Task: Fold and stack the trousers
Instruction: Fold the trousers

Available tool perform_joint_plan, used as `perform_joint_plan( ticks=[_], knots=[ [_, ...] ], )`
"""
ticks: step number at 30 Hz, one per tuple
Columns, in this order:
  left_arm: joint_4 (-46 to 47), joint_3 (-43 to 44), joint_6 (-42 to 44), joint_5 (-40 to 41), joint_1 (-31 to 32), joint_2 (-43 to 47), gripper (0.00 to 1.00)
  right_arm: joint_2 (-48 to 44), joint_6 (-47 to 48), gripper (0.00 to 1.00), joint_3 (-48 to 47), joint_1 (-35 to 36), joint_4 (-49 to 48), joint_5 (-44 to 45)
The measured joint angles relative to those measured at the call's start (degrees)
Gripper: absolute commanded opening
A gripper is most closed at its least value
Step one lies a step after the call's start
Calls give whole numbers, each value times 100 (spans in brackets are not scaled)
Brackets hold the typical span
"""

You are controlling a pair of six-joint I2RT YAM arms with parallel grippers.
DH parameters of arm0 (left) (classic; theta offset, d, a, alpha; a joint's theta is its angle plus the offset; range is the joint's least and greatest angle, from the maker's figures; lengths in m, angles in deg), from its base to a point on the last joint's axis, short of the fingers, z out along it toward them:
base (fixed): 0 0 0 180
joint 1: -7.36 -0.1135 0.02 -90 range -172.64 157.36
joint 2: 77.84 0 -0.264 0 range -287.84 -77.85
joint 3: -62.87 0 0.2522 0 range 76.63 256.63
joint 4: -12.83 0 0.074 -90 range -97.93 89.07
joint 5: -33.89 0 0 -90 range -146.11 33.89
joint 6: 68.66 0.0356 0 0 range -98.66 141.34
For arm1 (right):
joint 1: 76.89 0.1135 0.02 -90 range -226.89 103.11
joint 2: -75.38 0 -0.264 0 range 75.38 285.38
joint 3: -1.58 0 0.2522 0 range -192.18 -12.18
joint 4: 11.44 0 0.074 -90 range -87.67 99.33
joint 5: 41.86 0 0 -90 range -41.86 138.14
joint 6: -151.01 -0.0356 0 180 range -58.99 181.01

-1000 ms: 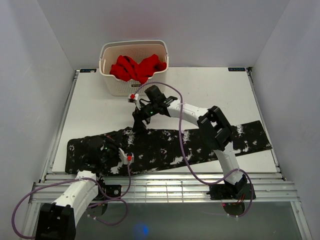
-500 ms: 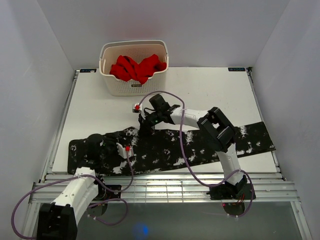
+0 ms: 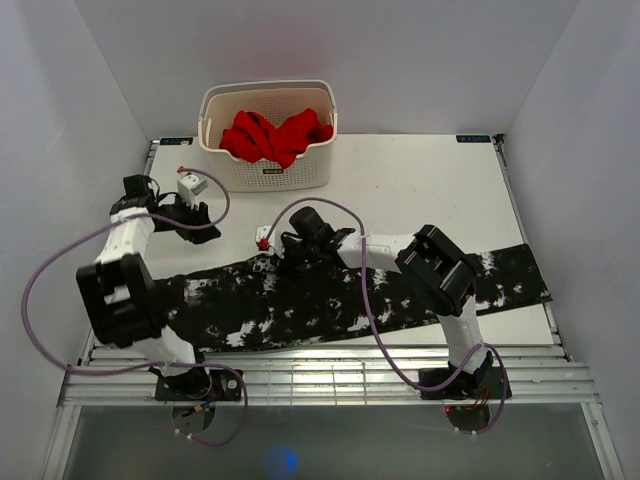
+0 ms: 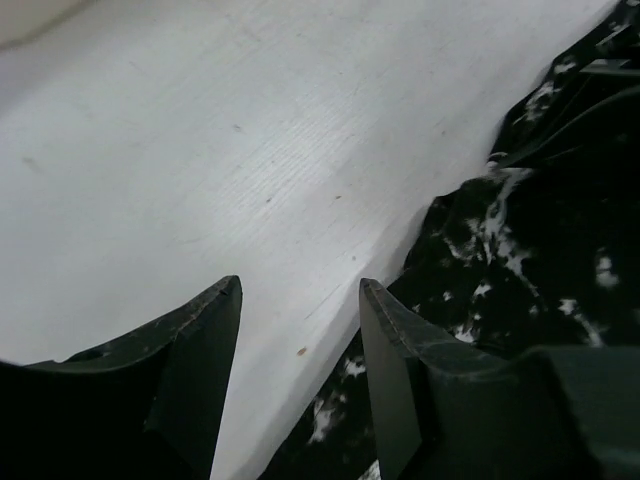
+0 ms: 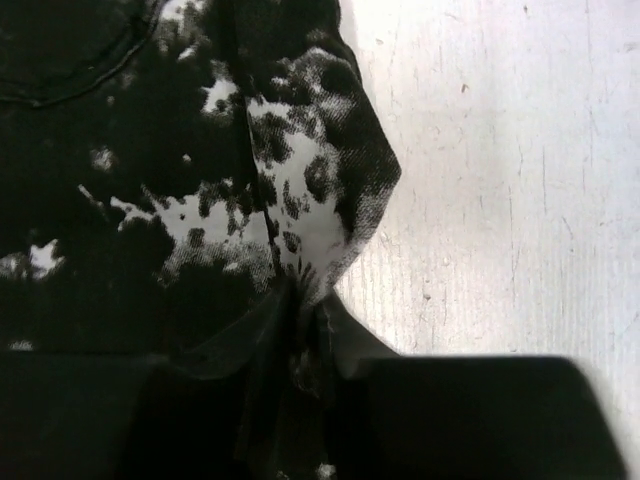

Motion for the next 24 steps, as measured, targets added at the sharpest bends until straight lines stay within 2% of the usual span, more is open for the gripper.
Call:
perform_joint_plan(
  ticks=[3,5,9,15,21,24],
  knots=[
    [-713,909,-232,-597,-50,-1617,65,-13,144,59,33,98,-26,435],
    [-1117,1211,-358,-831,-22,-2332,66,-146,245,64,188,116,-63,682],
    [-1692,1707,-514,-1113,125,-3309,66,-857,439,63,673,109,133,916],
    [-2046,2044,-741,-1530,356,-3897,63,-2055,686,53,946,28,848,522],
    [-2264,2052,-949,-1882,540,-4345,53,-2524,940,49,1121,22,1906,-138],
    [-2328,2055,-1082,-2057,614,-4568,43,-2459,957,48,1231,68,2269,-260]
  ],
)
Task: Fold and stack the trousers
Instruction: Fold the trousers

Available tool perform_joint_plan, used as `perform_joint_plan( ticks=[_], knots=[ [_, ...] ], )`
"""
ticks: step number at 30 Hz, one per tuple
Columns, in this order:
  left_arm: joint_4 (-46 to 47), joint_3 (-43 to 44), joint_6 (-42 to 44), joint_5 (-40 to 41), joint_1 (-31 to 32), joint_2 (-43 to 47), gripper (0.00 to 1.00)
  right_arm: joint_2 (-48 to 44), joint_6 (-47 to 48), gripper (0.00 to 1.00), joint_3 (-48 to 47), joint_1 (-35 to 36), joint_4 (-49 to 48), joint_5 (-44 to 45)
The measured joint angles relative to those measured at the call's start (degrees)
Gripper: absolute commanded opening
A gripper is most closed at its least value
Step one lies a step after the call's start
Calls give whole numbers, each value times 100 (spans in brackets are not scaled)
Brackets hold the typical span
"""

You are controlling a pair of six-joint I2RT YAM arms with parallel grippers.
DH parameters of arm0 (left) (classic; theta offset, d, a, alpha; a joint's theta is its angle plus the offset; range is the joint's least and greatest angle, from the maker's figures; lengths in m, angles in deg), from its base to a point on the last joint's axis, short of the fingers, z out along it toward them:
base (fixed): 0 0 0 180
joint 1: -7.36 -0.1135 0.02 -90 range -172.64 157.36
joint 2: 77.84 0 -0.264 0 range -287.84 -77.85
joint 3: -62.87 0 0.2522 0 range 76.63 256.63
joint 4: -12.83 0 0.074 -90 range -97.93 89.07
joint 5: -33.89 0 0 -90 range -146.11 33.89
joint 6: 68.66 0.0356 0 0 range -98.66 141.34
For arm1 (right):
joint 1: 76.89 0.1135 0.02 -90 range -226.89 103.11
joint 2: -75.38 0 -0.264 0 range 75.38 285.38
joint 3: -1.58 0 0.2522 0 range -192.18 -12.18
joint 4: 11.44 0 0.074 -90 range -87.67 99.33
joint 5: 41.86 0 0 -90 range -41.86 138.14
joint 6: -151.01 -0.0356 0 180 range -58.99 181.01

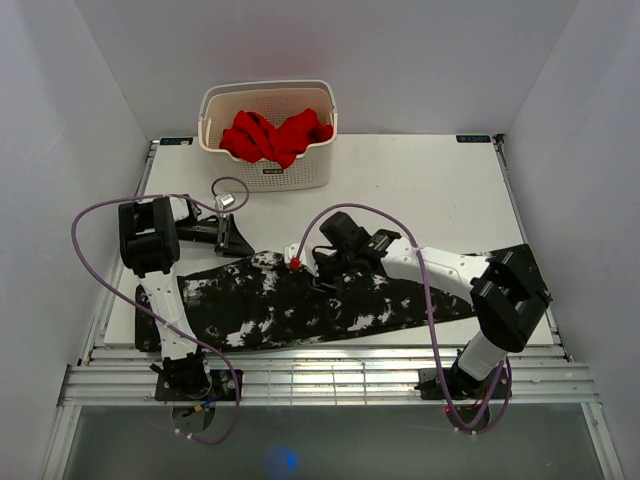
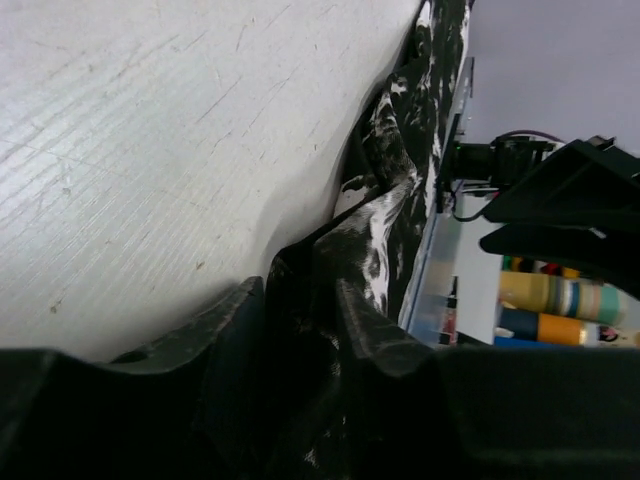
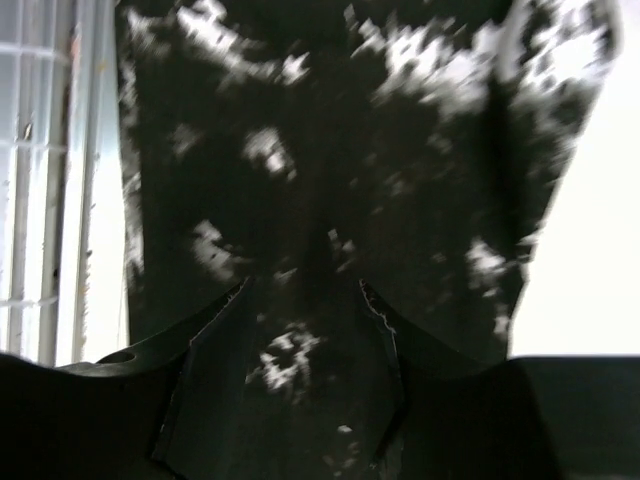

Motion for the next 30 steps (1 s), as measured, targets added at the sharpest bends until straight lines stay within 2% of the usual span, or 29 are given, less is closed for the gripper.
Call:
perform_joint_plan(
  ticks=[2,10,12,16,18,19,22,27,30],
  knots=[
    [-39,9,-76,-129,33,-142,33,61,-17,48,7,37,133,0],
    [-378,223,-59,-605,74,-304,24,378,-92,47,7,315,164,96],
    [-627,365,168,-772,74,-391,20,503,-107,48,7,352,166,157],
    [-1239,557,826,-1038,74,-667,0,535,-133,48,15,358,166,236],
    [-1401,557,1025,-1073,74,-717,0,535,-153,49,17,358,173,251],
    [-1458,560,1097,-1082,74,-719,12,533,-162,49,17,356,170,254],
    [-1541,597,1128,-1069,74,-717,72,533,-203,50,17,358,177,249],
    [-623,24,94,-881,55,-295,79,533,-229,52,15,358,225,243],
    [-46,-232,-413,-494,50,13,69,531,-240,52,15,358,234,240]
  ],
)
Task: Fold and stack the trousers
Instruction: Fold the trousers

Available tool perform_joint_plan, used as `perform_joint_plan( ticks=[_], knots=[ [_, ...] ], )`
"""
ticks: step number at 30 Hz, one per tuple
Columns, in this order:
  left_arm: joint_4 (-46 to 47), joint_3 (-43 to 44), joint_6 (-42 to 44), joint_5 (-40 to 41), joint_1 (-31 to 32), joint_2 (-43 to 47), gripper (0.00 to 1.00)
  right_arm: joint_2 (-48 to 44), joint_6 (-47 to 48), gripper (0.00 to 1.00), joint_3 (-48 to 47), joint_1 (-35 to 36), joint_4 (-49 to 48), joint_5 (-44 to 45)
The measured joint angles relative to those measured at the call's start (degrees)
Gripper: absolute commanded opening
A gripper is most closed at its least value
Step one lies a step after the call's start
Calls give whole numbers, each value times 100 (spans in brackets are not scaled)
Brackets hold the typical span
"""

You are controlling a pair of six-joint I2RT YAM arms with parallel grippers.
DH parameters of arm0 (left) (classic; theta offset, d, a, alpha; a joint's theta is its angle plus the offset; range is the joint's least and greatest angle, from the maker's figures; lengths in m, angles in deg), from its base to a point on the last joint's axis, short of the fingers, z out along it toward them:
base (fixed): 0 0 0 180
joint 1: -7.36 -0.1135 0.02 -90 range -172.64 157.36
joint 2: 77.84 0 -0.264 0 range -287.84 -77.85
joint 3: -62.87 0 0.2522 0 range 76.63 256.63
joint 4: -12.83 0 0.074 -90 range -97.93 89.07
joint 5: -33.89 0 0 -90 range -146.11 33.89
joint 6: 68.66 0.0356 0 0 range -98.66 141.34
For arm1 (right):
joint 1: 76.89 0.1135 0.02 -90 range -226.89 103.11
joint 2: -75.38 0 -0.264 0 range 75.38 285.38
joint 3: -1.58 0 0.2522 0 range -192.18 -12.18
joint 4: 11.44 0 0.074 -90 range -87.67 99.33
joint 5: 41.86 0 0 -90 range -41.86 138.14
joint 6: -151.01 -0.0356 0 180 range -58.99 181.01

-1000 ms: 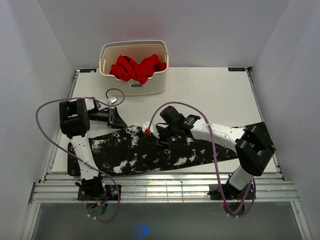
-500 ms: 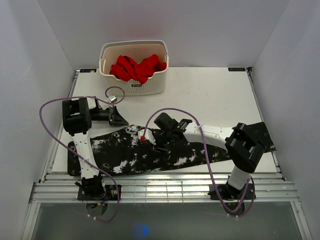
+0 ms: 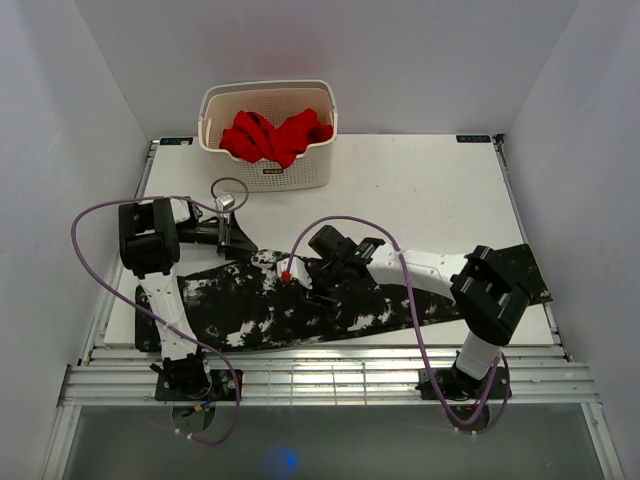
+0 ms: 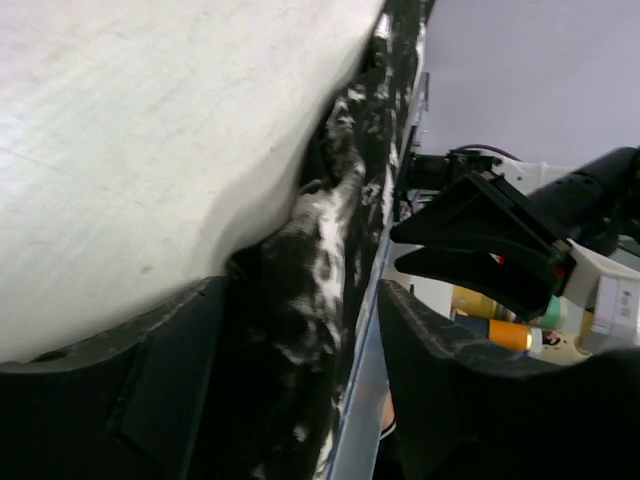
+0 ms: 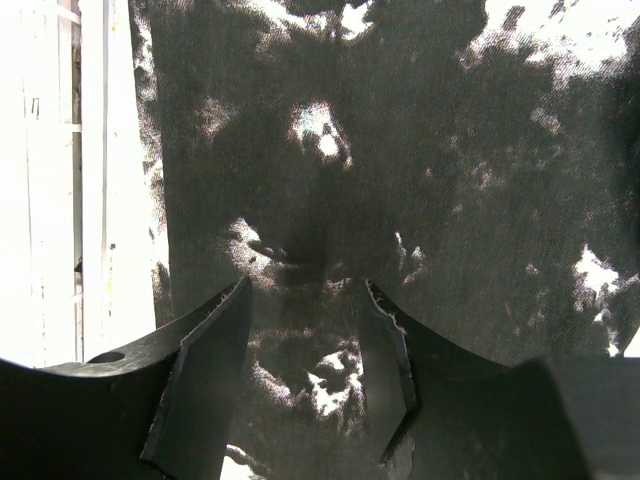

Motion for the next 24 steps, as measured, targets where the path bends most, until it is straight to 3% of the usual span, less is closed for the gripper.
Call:
perform_joint_plan(
  ticks=[2,8,9,11,15,19,24],
  knots=[
    [243,-2,-192,118,0,-20,55,0,0,52,0,0,4,2],
    [278,-22,-251,122,13,-236,38,0,11,52,0,0,9,24],
    [216,-22,-216,90,22,-280,31,0,15,52,0,0,9,26],
    [76,-17,-118,-20,35,-339,25,0,22,52,0,0,9,31],
    [-219,37,127,-243,46,-396,1,0,22,53,0,0,13,44],
    [-380,216,267,-304,44,-442,0,0,9,52,0,0,15,39],
    [177,284,-203,-177,26,-435,0,0,-129,46,-94,101,31,-20]
  ],
)
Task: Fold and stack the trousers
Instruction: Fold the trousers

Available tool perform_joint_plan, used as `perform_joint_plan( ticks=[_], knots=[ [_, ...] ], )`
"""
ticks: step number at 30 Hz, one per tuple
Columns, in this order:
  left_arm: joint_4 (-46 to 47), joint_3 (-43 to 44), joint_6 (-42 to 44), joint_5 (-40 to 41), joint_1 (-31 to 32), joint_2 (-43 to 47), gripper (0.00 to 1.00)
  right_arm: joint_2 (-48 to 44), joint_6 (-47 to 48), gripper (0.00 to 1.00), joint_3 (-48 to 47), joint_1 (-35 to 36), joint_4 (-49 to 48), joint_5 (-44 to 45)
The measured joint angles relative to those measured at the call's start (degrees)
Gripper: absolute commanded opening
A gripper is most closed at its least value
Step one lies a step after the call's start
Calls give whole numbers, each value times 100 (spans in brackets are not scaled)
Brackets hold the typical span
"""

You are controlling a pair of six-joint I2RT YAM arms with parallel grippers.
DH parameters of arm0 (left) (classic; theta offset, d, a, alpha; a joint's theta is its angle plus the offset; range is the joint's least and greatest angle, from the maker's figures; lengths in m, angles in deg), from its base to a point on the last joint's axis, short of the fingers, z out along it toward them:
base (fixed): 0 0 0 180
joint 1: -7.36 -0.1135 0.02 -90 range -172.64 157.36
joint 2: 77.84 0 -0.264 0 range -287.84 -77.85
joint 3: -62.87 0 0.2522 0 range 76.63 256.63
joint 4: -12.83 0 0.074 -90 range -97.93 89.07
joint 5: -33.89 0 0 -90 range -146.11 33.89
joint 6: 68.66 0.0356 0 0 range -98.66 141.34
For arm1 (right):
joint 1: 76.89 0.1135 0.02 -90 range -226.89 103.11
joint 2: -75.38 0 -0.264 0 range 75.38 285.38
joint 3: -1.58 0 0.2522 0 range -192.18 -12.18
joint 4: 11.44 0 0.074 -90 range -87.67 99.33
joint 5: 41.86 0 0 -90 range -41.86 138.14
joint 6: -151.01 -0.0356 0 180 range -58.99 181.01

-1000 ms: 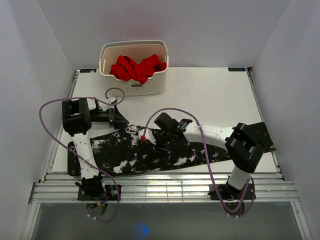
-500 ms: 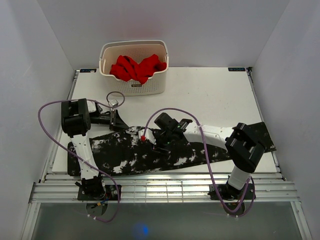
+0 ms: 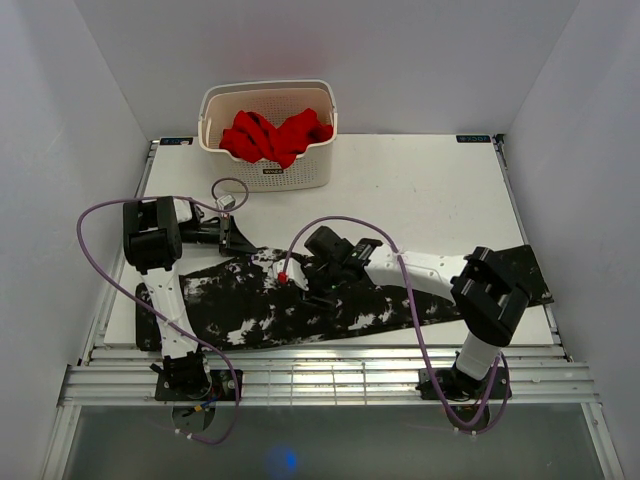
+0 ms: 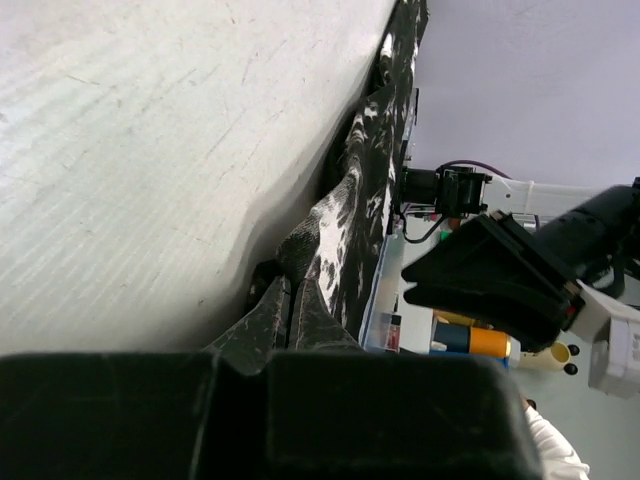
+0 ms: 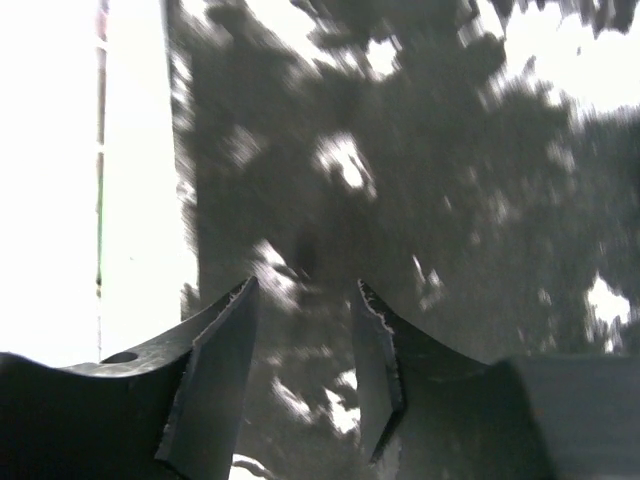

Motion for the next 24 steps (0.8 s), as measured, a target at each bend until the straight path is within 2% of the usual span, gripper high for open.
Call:
perform_joint_plan(
  ticks=[3,12,18,24],
  knots=[
    [271,-2,-286,103,0,2,0,2,-68,42,-133,240,2,-26],
    [758,-4,-796,345,2,2,0,249,-214,41,-186,1204,-236,448],
    [841,-2,-892,380,2,2,0,560,-302,41,-188,1283,-339,822],
    [846,-4,-907,382,0,2,0,793,-326,36,-284,1294,-481,1049]
  ],
)
